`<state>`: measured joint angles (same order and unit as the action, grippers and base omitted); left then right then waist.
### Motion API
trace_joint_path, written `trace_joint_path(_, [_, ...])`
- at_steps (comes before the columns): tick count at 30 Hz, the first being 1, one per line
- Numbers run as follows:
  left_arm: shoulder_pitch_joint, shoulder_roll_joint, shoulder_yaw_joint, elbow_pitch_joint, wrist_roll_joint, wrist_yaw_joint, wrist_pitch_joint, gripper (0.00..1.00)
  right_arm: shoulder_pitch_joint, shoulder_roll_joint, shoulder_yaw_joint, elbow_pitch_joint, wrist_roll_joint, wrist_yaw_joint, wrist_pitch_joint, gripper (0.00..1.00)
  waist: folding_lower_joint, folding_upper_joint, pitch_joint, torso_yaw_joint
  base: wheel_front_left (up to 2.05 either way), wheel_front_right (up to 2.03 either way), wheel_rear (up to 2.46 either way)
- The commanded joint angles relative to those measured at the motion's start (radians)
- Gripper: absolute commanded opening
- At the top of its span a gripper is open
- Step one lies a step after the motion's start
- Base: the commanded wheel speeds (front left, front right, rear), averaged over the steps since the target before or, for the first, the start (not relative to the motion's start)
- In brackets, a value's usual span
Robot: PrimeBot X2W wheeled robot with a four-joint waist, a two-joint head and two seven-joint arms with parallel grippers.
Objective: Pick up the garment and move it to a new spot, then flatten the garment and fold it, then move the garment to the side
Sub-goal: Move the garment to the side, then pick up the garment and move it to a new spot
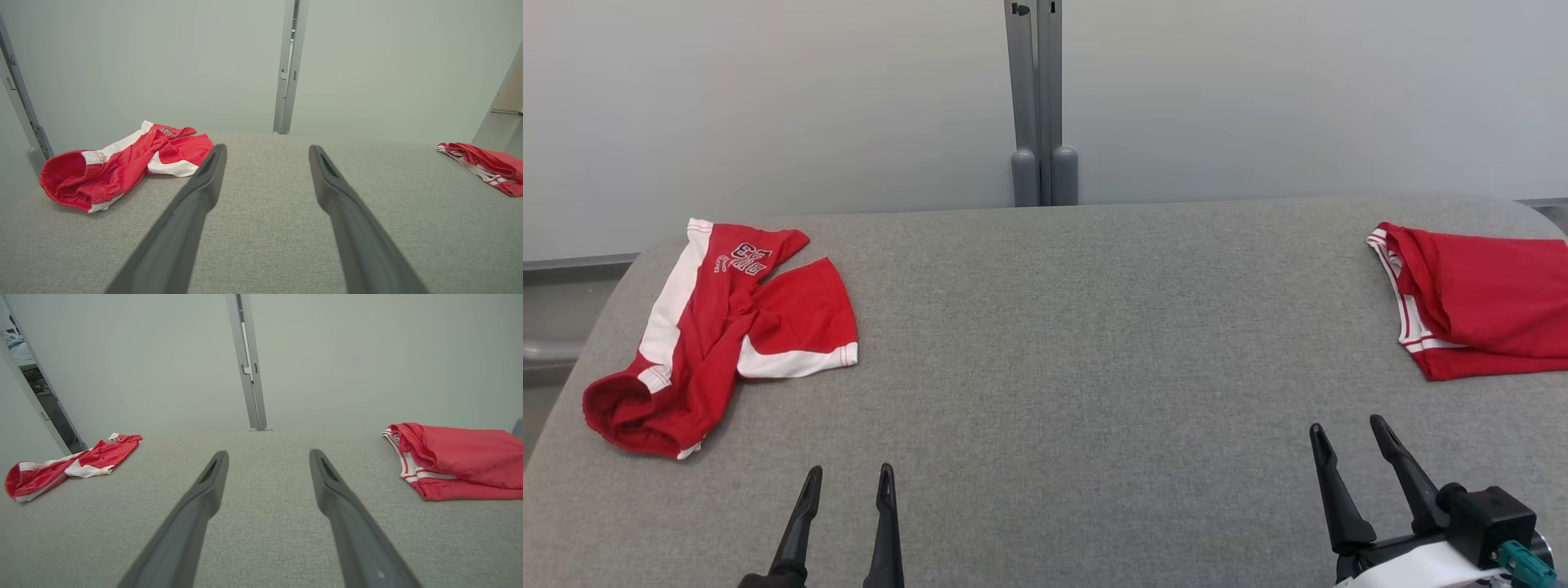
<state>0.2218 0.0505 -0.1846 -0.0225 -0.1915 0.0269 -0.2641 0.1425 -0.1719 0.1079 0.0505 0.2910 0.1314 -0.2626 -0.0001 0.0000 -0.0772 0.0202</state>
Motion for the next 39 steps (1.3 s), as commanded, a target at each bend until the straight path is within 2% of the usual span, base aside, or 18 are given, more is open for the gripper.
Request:
trace_joint_path(1, [0.014,0.000,0.005,0.004,0.000,0.002,0.000,1.00,0.014,0.002,0.002,0.005,-0.007,-0.002,-0.003,1.00,0.0001,0.0000,-0.001,0.000,0.00,0.00,0.00])
trace_joint_path(25, [-0.007,0.001,0.004,0.018,0.019,0.004,0.000,1.00,0.024,0.014,0.004,0.022,-0.014,-0.002,-0.003,1.00,0.0001,0.0000,-0.004,0.027,0.00,0.00,0.00])
trace_joint_path(31, [-0.008,0.001,0.001,0.017,0.029,-0.006,0.000,1.00,0.037,0.016,0.001,0.023,-0.011,-0.002,-0.003,1.00,0.0001,0.0000,-0.007,0.075,0.00,0.00,0.00])
trace_joint_path(39, [-0.007,0.001,0.012,0.012,0.045,-0.013,0.000,1.00,0.031,0.025,0.017,0.022,-0.007,-0.001,-0.003,1.00,0.0001,0.0000,-0.003,0.186,0.00,0.00,0.00])
